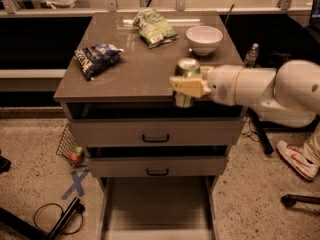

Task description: Pick green can from bottom drawer and place on counter

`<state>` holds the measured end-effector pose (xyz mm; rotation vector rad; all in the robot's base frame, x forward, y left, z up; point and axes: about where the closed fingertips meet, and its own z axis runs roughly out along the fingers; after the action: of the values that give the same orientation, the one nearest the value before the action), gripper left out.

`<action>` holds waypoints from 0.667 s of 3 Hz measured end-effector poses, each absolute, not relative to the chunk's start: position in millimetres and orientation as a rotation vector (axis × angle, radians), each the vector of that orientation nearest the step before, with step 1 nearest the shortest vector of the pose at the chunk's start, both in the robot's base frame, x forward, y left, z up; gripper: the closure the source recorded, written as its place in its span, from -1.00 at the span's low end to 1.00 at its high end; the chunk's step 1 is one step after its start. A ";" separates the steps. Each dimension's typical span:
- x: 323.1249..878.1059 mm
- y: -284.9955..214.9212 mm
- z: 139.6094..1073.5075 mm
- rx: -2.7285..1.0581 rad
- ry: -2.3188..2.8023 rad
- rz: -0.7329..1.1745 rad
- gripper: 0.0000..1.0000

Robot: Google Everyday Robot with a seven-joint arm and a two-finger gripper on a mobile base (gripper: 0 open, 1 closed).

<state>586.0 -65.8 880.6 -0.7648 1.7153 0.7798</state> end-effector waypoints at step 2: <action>639.2 -88.0 948.4 -0.747 1.740 0.629 1.00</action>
Offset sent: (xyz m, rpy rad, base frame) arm 0.1008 -0.0604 0.0900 -0.1515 -0.0945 -0.1628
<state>639.2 -88.0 948.4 -0.7466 1.7404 0.6293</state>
